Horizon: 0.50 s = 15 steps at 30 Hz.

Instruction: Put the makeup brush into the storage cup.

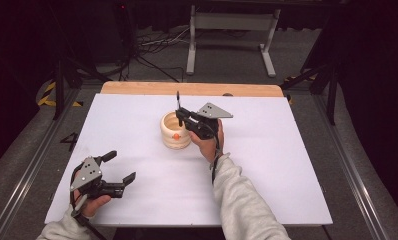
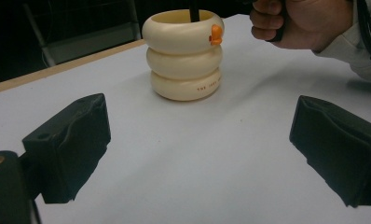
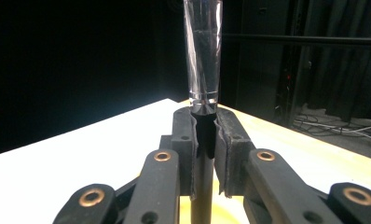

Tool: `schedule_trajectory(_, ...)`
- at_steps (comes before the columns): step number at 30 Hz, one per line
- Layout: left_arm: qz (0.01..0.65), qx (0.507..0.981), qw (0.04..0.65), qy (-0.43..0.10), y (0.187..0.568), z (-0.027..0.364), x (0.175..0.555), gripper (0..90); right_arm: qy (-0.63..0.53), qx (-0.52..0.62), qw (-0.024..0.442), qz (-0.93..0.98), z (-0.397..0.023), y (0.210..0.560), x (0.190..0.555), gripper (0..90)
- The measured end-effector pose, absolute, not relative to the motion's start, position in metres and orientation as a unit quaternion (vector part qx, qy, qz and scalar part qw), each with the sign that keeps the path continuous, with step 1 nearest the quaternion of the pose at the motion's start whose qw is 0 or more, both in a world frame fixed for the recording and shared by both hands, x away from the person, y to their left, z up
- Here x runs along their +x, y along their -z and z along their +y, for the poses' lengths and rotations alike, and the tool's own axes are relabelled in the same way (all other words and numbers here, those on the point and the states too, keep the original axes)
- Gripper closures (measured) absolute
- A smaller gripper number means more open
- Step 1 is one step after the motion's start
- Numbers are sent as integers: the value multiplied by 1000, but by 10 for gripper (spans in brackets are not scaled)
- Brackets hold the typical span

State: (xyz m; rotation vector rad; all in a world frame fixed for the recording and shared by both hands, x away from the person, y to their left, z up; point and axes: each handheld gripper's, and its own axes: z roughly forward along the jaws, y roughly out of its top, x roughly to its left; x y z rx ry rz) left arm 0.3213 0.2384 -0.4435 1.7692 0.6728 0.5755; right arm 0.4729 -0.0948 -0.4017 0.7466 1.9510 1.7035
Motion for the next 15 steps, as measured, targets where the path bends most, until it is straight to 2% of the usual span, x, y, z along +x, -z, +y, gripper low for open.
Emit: schedule_trajectory(15,283,748,549,-243,443,238,321,58,-606,273,221,714,-94,412,470,799)
